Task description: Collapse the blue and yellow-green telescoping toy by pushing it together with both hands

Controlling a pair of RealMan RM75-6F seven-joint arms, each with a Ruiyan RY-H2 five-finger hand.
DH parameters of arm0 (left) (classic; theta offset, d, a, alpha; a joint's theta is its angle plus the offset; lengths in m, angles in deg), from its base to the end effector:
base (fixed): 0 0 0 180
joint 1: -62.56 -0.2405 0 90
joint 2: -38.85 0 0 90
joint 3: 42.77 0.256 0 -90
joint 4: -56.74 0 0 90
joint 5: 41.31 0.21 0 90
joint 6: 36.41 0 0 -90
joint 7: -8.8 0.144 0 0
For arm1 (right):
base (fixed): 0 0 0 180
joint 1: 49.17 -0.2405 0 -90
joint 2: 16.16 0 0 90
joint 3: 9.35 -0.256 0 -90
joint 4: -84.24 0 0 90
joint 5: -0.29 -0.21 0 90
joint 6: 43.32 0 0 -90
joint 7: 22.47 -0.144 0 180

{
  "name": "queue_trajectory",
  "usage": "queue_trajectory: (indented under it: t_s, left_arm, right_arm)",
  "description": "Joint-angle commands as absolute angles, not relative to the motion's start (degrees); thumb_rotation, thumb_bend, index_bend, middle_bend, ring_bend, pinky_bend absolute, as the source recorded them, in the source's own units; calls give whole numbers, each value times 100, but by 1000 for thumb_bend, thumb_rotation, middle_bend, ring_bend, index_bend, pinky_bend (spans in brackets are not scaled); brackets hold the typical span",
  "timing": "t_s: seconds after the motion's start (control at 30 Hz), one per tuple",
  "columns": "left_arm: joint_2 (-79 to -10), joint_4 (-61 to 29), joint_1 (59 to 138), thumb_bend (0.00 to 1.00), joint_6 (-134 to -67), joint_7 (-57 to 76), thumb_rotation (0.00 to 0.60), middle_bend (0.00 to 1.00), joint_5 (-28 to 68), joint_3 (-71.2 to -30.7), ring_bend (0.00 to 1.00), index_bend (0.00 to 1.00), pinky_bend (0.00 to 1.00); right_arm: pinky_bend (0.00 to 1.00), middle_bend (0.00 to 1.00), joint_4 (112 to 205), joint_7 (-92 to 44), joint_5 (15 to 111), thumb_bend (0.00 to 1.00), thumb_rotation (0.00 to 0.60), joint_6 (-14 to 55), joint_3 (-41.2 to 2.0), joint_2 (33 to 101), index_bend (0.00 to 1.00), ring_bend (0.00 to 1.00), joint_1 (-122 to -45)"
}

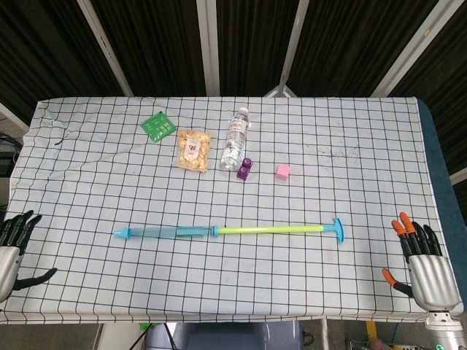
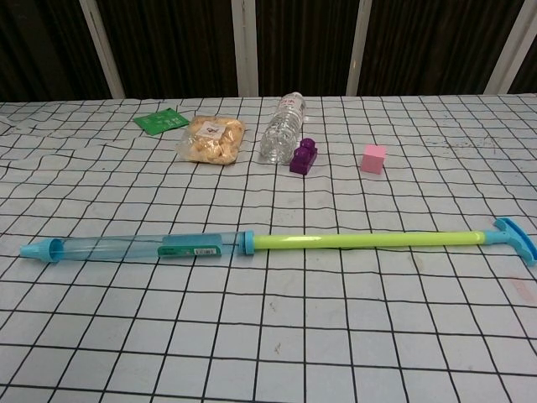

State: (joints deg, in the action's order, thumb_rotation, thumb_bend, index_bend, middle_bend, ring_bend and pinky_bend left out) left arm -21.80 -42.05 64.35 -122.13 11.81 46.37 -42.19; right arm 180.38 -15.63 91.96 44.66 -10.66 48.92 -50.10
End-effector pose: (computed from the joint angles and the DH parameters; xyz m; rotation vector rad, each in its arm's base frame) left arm -0.3023 0.1508 0.1601 -1.4095 -0.9607 -0.8499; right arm -0.2936 -0.1535 0.1464 1.4304 -0.8584 0.8978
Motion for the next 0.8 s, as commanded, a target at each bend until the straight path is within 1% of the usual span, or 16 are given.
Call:
queue_trajectory:
  t_s: [0.03,0.1,0.2,0.3,0.4,0.47,0.67,0.8]
  left_arm:
    - [-2180,-4196,6434,128,-12215,1223,600,0,4663,-4204,0,0,0]
    - [-2186,-4195,6430,127,-12231,1228,600,0,4665,-4209,0,0,0]
    - [-2190,-4197,6431,128,-12225,1239,600,0,4661,-4208,0,0,0]
    - [-2197,-4193,6434,127,-12223,1278,600,0,4663,-4209,0,0,0]
    - [-2201,-4183,6432,127,-12221,1289,600,0,4661,-4205,0,0,0]
    - [-2202,-4184,6435,128,-12217,1289,600,0,4659,-4206,0,0,0]
    - [-2184,-4171,6440,128,-12200,1243,600,0,4672,-4195,0,0,0]
    - [-2172,-4159,6441,128,-12201,1205,600,0,4684,-4192,0,0,0]
  right_arm:
    - [0,0,18114,-1624,9201,261,600,4364,-1088,4886,0,0,-5091]
    - [0,8,18233,-1571,9162,261,600,4208,-1140,4890,1,0,-5207]
    - [0,56,18400,-1350,9070,261,600,3941,-1244,4983,15,0,-5410]
    - [0,97,18517,-1070,8886,260,600,3617,-1375,5171,54,0,-5647]
    - [0,126,18560,-708,8598,261,600,3282,-1533,5427,131,0,-5897]
    - [0,182,18509,-462,8470,261,600,3129,-1628,5615,204,0,-6051]
    - [0,279,18203,213,8092,261,600,2817,-1794,6263,316,0,-6411]
    - [0,316,17936,434,7872,261,600,2701,-1887,6608,367,0,-6584]
